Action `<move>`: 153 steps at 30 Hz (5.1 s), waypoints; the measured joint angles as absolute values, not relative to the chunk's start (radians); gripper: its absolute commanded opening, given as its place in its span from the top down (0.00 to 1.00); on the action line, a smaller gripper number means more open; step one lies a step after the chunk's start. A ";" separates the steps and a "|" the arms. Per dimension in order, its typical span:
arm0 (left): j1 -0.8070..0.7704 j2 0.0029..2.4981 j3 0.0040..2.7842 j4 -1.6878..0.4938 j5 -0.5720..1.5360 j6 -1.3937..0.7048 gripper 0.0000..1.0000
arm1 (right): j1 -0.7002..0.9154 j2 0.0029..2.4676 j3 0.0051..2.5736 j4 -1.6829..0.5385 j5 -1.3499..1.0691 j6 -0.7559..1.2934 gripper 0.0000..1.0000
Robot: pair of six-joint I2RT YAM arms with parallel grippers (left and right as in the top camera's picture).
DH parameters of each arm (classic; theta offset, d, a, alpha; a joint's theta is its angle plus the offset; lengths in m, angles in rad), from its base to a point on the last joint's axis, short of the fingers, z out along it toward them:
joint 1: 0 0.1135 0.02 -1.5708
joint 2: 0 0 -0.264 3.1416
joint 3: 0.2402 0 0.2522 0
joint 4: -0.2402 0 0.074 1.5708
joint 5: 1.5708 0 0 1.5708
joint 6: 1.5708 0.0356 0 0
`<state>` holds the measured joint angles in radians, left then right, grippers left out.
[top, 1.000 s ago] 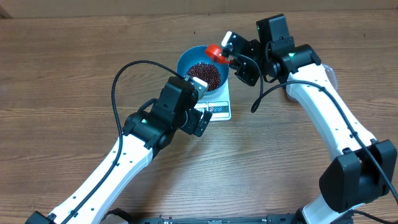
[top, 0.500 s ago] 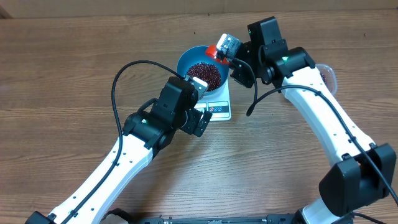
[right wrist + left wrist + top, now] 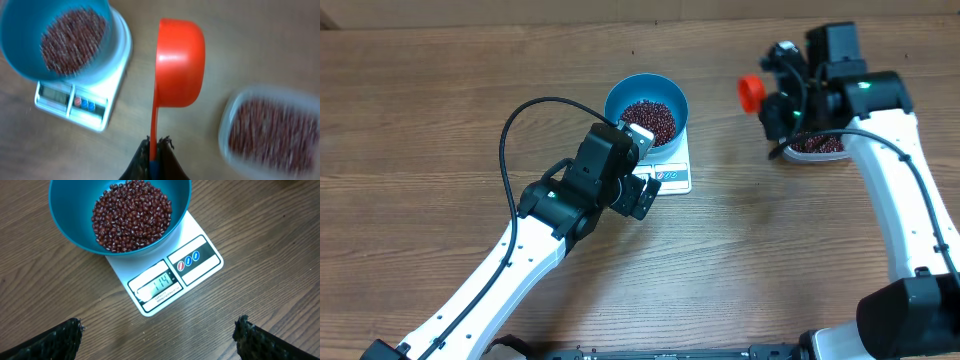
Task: Scoop item into bowl and weigh 150g on scale
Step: 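Move the empty scoop back to the bean tub, right gripper, then lower the red scoop into the beans to scoop again, right gripper, then drag the red scoop through the beans in the tub to fill it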
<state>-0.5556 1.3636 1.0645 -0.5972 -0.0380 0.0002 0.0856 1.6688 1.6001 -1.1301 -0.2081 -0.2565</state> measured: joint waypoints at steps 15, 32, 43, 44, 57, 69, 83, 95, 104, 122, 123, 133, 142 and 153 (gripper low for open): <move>-0.556 1.364 1.065 -0.597 -0.038 0.000 0.00 | -0.172 1.669 1.600 -1.162 -0.172 -0.130 0.96; -0.556 1.364 1.065 -0.597 -0.038 0.000 0.00 | -0.183 1.735 1.570 -1.145 -0.110 -0.104 0.96; -0.556 1.364 1.065 -0.598 -0.038 0.000 0.00 | -0.183 1.735 1.570 -1.178 -0.051 -0.081 0.96; -0.556 1.364 1.065 -0.598 -0.038 0.000 0.00 | -0.182 1.737 1.570 -1.181 -0.051 -0.081 0.96; -0.556 1.364 1.065 -0.597 -0.038 0.000 0.00 | -0.183 1.812 1.570 -1.183 -0.047 -0.078 0.83; -0.556 1.364 1.065 -0.598 -0.038 0.000 0.00 | -0.183 1.812 1.570 -1.170 -0.045 -0.078 0.87; -0.556 1.364 1.065 -0.597 -0.038 0.000 0.00 | -0.182 1.812 1.570 -1.149 -0.045 -0.078 0.82; -0.556 1.364 1.065 -0.598 -0.038 0.000 0.00 | -0.183 1.812 1.570 -1.117 -0.045 -0.077 0.96; -0.556 1.364 1.065 -0.597 -0.038 0.000 0.00 | -0.183 1.812 1.570 -1.091 -0.041 -0.078 0.96; -0.556 1.364 1.065 -0.598 -0.038 0.000 0.00 | -0.183 1.812 1.570 -1.110 0.038 -0.293 0.96; -0.556 1.364 1.065 -0.597 -0.038 0.000 0.00 | -0.183 1.812 1.570 -1.110 0.048 -0.304 0.96; -0.556 1.364 1.065 -0.598 -0.038 0.000 0.00 | -0.183 1.812 1.570 -1.103 0.083 -0.361 0.96; -0.556 1.364 1.065 -0.598 -0.038 0.000 0.00 | -0.182 1.812 1.570 -1.121 0.052 -0.367 0.96; -0.556 1.364 1.065 -0.598 -0.038 0.000 0.00 | -0.181 1.853 1.570 -1.129 0.013 -0.367 0.96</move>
